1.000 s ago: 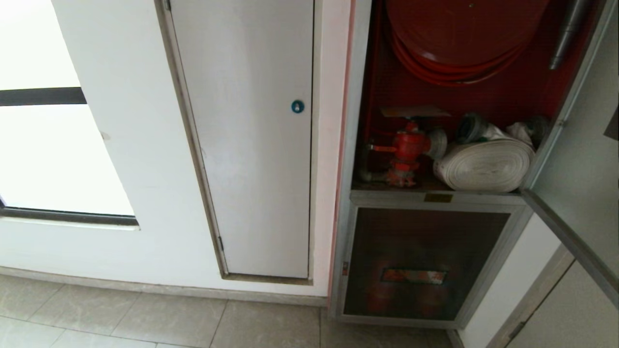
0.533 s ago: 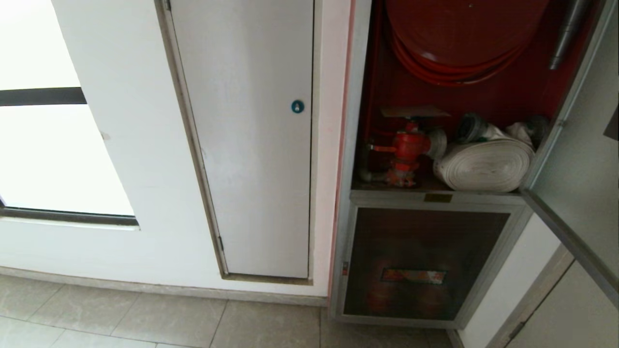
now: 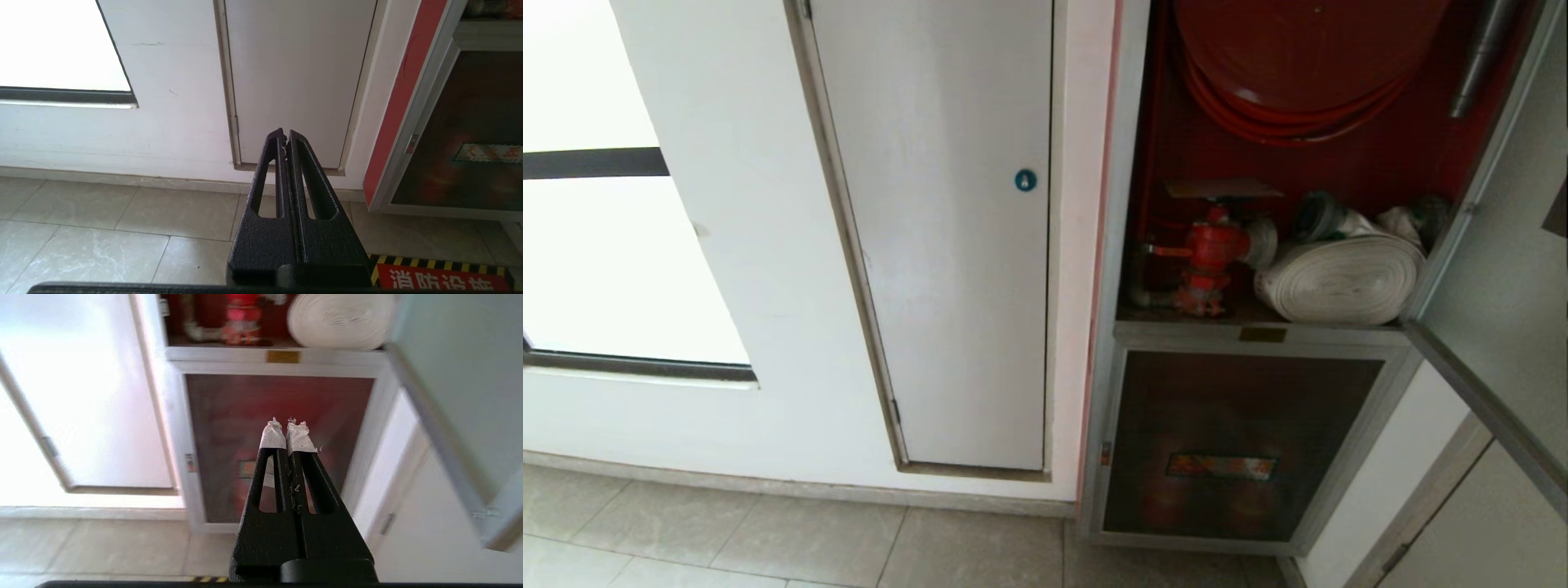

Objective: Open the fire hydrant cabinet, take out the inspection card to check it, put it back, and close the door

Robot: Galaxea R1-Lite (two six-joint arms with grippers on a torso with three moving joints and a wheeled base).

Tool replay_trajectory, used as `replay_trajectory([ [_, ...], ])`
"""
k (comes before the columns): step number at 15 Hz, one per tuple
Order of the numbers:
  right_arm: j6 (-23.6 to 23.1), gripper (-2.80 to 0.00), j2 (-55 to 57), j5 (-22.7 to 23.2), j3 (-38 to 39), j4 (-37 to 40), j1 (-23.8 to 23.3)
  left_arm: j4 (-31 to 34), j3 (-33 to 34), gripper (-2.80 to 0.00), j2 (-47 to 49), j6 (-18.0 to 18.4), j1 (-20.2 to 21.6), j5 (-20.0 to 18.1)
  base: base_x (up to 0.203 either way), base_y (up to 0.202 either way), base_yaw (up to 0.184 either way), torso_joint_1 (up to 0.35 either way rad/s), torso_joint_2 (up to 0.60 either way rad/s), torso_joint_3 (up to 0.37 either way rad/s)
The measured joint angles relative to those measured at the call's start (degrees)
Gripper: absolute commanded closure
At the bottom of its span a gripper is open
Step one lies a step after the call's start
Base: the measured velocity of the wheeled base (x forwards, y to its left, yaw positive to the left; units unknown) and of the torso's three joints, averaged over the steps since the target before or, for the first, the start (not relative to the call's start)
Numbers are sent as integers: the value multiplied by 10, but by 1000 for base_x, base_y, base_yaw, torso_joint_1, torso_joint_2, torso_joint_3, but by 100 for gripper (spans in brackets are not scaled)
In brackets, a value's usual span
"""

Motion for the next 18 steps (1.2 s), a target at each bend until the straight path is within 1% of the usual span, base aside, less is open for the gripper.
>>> replay_trajectory([
  [2, 16, 0, -2, 26, 11, -13, 0, 0, 0, 0, 0, 0, 0, 0, 0, 0, 0, 0, 0, 0],
  [3, 20, 0, -3, 43, 17, -19, 0, 0, 0, 0, 0, 0, 0, 0, 0, 0, 0, 0, 0, 0],
  [4, 21, 0, -3, 51, 20, -13, 0, 0, 0, 0, 0, 0, 0, 0, 0, 0, 0, 0, 0, 0],
  [7, 22, 0, -3, 55, 23, 13, 0, 0, 0, 0, 0, 0, 0, 0, 0, 0, 0, 0, 0, 0],
  [10, 44, 0, -3, 55, 24, 12, 0, 0, 0, 0, 0, 0, 0, 0, 0, 0, 0, 0, 0, 0],
  [18, 45, 0, -3, 55, 24, 12, 0, 0, 0, 0, 0, 0, 0, 0, 0, 0, 0, 0, 0, 0],
])
